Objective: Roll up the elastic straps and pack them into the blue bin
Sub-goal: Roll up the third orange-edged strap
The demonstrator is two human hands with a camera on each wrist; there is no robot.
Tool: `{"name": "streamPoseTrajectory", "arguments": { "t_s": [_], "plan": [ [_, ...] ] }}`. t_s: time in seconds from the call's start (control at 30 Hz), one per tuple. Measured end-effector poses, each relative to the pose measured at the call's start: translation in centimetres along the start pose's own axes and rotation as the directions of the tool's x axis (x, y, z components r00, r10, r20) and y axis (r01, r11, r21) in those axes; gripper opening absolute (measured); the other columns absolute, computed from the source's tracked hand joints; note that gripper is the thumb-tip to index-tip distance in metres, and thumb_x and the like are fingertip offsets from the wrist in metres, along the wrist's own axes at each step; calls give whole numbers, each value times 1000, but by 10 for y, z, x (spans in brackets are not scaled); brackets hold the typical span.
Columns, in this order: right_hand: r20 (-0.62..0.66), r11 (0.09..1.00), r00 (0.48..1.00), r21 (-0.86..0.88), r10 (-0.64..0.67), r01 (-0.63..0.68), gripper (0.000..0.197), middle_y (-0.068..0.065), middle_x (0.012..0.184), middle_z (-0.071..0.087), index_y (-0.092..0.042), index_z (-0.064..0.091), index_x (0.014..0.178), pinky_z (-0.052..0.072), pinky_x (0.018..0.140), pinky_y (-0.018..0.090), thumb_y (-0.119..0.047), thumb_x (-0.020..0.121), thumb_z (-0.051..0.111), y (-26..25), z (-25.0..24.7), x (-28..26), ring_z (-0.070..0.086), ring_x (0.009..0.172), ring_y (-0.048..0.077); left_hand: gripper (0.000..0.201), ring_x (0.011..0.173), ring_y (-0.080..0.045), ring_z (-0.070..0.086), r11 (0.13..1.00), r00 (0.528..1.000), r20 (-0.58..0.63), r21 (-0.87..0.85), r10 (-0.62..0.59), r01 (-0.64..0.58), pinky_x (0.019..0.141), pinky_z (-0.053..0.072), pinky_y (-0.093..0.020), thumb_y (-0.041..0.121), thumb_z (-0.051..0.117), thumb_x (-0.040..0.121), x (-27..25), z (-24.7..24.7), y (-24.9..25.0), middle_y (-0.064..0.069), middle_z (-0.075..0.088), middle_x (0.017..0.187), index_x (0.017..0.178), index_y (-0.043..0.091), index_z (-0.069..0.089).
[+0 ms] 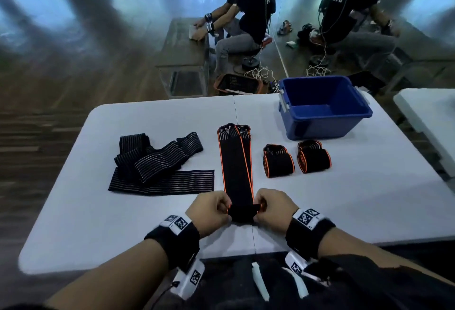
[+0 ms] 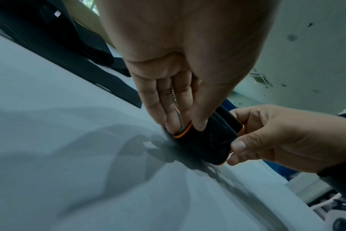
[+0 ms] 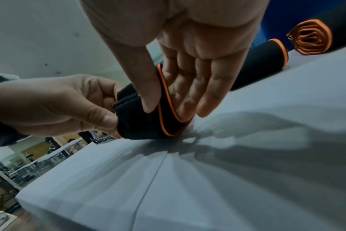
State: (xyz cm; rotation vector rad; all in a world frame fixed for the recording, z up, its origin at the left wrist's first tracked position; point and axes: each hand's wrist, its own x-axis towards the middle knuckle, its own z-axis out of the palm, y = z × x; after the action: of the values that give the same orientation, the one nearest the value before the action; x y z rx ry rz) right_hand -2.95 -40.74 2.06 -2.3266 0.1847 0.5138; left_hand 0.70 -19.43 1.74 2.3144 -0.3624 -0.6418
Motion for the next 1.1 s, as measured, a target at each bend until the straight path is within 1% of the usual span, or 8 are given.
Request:
{"name": "streamPoseTrajectory", "arguments": {
  "t_s": [0.1, 0.2, 0.4, 0.57, 0.7, 0.87, 0.97, 1.1],
  "plan": [
    [57, 998, 997, -36, -58, 60, 37, -5, 85, 69, -33, 58, 75, 59, 78, 33, 4, 71, 61, 7, 5, -3, 67, 82, 15, 34, 73, 0, 63, 998, 998, 54, 48, 34, -36, 75, 55, -22, 1, 60, 76, -3, 6, -9, 11, 71, 81, 83, 34, 63],
    [-31, 996, 997, 40, -73, 74, 39, -6, 87, 70, -30, 62, 76, 56, 81, 29, 8, 73, 52, 6, -6, 0, 66, 84, 11, 37, 80, -3, 68, 998, 994, 87, 8, 61, -62, 76, 54, -17, -2, 50, 81, -3, 0, -10, 7, 74, 89, 91, 29, 67],
    [-183, 958, 983, 285, 17, 36, 33, 0, 94, 70, -26, 63, 81, 57, 83, 38, 7, 79, 56, -19, -38, 36, 66, 88, 17, 14, 81, -12, 69, 998, 995, -87, -32, 50, -53, 81, 55, -27, 16, 65, 88, 31, -33, -2, 9, 72, 89, 95, 28, 68],
    [-206, 897, 970, 441, 126, -23, 36, 8, 99, 62, -7, 63, 112, 52, 83, 36, 8, 81, 53, -51, -52, 76, 59, 86, 22, 18, 89, -9, 65, 992, 970, -239, -128, -37, 7, 91, 52, -31, 24, 70, 88, 79, -53, -2, 10, 71, 101, 105, 25, 68],
    [-151, 889, 962, 434, 229, -144, 54, 14, 99, 62, -7, 59, 124, 54, 87, 41, -5, 70, 60, -61, -47, 108, 60, 83, 27, 29, 103, -15, 64, 977, 967, -226, -200, -117, 72, 97, 53, -42, 24, 71, 87, 109, -58, -2, 4, 66, 110, 115, 20, 67],
    [-172, 935, 936, 238, 307, -263, 18, 16, 86, 67, -4, 66, 91, 50, 73, 32, -2, 79, 53, -64, -42, 129, 65, 88, 37, 55, 108, -27, 65, 953, 967, -142, -248, -212, 173, 97, 53, -48, 40, 67, 72, 135, -52, -7, -6, 62, 125, 124, 25, 61],
    [-143, 920, 922, 216, 360, -326, 36, 14, 117, 64, -5, 60, 124, 44, 83, 29, -3, 89, 51, -61, -34, 140, 61, 110, 35, 51, 122, -24, 58, 953, 956, -192, -251, -222, 171, 107, 46, -41, 35, 67, 85, 141, -50, -5, -5, 57, 136, 134, 24, 56],
    [-161, 922, 920, 220, 358, -320, 47, 14, 136, 57, -7, 50, 139, 44, 100, 33, -5, 92, 48, -60, -31, 148, 55, 124, 32, 50, 127, -19, 54, 920, 956, -181, -360, -232, 155, 109, 42, -34, 27, 68, 88, 154, -54, -3, -4, 55, 142, 136, 21, 54]
  ]
}}
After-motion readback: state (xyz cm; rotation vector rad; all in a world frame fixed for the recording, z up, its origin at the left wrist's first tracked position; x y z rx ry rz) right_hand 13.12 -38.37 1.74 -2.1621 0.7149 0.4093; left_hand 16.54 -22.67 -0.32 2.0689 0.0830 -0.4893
